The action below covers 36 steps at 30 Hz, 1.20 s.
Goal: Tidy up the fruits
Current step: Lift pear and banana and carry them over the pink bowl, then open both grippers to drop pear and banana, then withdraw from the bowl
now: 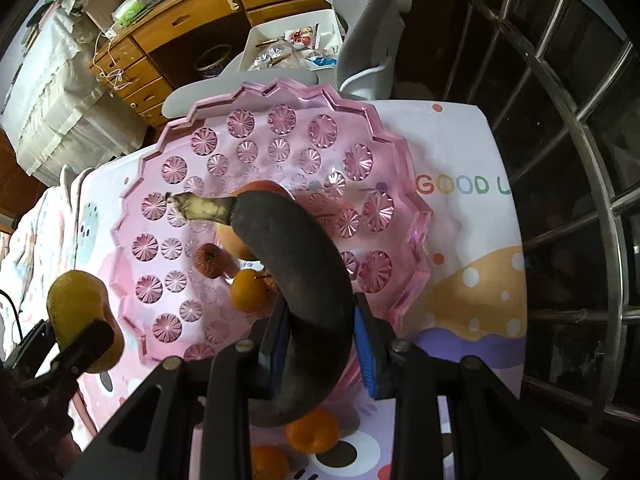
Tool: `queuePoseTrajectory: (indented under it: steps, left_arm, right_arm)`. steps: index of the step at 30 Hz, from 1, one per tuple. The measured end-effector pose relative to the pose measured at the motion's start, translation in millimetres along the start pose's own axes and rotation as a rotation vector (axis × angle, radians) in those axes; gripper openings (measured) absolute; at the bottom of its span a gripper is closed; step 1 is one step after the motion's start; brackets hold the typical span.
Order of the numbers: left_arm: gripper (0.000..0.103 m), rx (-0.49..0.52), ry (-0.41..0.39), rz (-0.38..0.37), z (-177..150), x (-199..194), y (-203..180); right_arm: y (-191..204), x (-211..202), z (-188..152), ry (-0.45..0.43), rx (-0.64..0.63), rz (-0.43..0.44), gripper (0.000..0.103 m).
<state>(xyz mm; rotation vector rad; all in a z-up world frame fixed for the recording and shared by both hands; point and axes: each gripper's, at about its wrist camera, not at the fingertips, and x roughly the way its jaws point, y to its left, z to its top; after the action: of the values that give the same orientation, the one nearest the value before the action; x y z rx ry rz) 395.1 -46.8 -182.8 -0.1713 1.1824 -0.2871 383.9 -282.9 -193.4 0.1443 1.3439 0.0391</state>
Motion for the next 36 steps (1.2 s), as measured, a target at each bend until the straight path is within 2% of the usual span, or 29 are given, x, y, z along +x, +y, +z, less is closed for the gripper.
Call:
queuePoseTrajectory:
  steps: [5, 8, 11, 13, 20, 30, 36]
  left_arm:
    - [0.068, 0.001, 0.062, 0.012, 2, 19, -3]
    - [0.070, 0.010, 0.055, 0.000, 4, 18, -7]
    - [0.079, 0.026, 0.032, -0.008, 7, 10, -13]
    - [0.079, 0.034, 0.024, -0.011, 8, 4, -15]
    - [0.080, 0.029, 0.009, -0.016, 0, -28, -12]
    - [0.079, 0.020, -0.021, -0.018, -30, -76, 9]
    - [0.080, 0.022, -0.033, 0.017, -53, -105, 30]
  right_arm:
    - [-5, 6, 0, 0.007, 0.039, -0.007, 0.032]
    - [-7, 4, 0, -0.004, 0.048, -0.012, 0.033]
    - [-6, -5, 0, -0.032, 0.039, -0.016, 0.038]
    - [-6, -11, -2, -0.035, 0.052, -0.006, 0.041]
    - [-7, -42, -13, -0.070, 0.093, 0.020, 0.042]
    - [-6, -87, -56, -0.121, 0.177, 0.040, 0.042]
    - [2, -99, -93, -0.116, 0.227, 0.062, 0.042]
